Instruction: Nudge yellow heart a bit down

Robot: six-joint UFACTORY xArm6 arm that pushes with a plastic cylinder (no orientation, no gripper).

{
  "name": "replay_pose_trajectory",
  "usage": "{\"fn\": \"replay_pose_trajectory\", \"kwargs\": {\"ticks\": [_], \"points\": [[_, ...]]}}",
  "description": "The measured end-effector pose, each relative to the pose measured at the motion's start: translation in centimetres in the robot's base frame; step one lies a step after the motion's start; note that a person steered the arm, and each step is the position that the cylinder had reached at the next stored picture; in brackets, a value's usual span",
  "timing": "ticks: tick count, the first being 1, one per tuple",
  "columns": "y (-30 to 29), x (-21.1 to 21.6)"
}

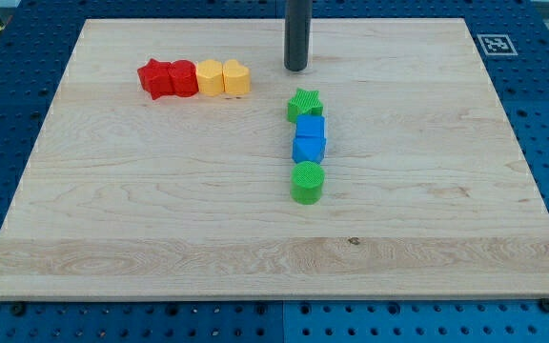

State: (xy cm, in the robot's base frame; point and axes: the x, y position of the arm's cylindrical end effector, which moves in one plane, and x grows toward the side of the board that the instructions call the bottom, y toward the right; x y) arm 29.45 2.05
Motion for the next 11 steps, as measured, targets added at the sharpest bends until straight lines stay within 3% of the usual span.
{"fn": "replay_pose_trajectory", "kwargs": {"ticks": [3, 6, 11], "points": [[-4.9, 0.6], [-5.0, 0.7], [-5.7, 5.3]]}}
